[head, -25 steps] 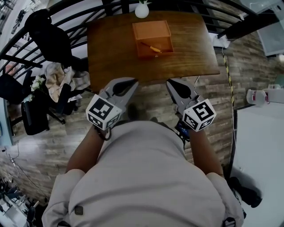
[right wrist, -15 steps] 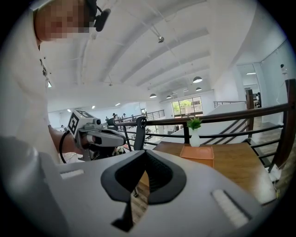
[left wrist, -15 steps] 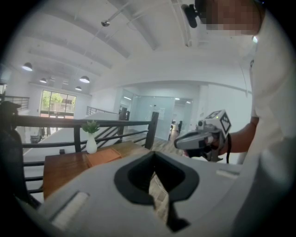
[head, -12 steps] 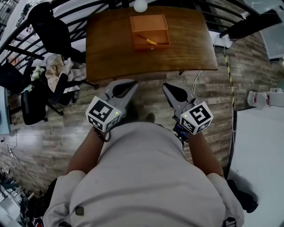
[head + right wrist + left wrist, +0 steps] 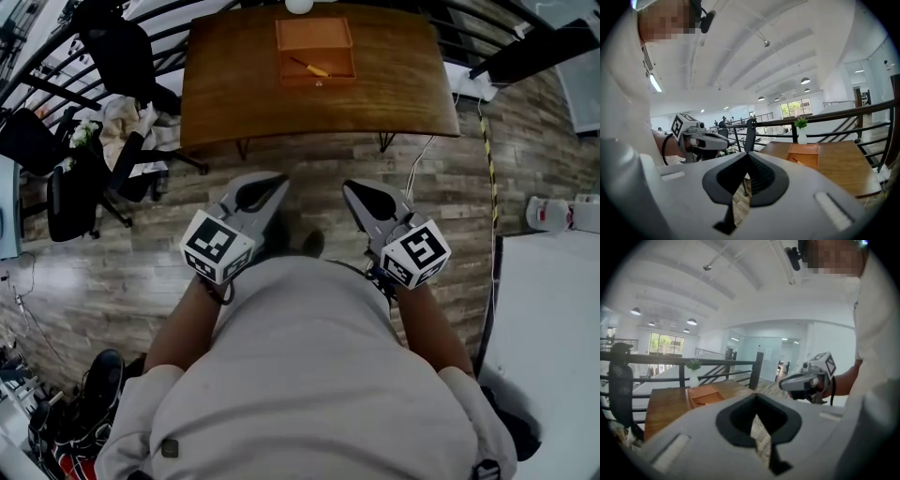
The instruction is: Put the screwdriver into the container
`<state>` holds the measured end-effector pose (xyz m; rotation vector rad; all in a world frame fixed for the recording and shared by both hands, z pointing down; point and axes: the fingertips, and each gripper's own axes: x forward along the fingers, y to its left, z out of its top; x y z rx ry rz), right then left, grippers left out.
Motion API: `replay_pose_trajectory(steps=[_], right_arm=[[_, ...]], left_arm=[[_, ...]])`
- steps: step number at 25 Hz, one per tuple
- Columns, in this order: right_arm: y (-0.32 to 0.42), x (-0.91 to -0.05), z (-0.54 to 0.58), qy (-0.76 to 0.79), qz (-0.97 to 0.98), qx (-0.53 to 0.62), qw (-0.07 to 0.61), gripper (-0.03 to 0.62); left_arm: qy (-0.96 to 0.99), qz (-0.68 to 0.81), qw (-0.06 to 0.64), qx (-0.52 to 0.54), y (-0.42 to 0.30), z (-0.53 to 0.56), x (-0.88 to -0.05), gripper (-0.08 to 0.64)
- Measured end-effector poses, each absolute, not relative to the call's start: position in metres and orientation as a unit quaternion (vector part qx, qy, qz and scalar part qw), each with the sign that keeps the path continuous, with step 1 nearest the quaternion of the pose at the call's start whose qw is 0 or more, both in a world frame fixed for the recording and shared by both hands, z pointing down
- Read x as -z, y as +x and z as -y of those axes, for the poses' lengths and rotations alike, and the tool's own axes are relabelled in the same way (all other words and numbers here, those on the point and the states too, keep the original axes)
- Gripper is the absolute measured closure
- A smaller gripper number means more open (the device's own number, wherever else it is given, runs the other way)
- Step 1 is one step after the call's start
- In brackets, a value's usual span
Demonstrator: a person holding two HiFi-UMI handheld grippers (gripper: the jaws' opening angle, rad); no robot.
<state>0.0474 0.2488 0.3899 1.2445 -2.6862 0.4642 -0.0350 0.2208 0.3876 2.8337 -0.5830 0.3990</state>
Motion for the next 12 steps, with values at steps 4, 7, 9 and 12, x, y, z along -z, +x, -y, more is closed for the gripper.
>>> replay_pose_trajectory(steps=[4,7,9,12], right_arm=[[0.052,-0.393,-0.27,0.409,0.896,-0.155,0.075,0.584],[0.056,-0.392,-0.281,0.412,0.895,-0.156,0.073,0.584],[0.06,-0.39,-0.284,0.414,0.894,-0.156,0.072,0.584],[0.066,-0.387,-0.287,0.415,0.895,-0.151,0.071,0.584]], left_arm=[[0.963,0.203,0.116,-0.136,-0.033,-0.244,-0.392,0.555],[0.962,0.204,0.12,-0.138,-0.033,-0.254,-0.393,0.555],[0.962,0.205,0.119,-0.137,-0.032,-0.257,-0.391,0.555],[0.962,0.206,0.117,-0.135,-0.026,-0.258,-0.389,0.555]])
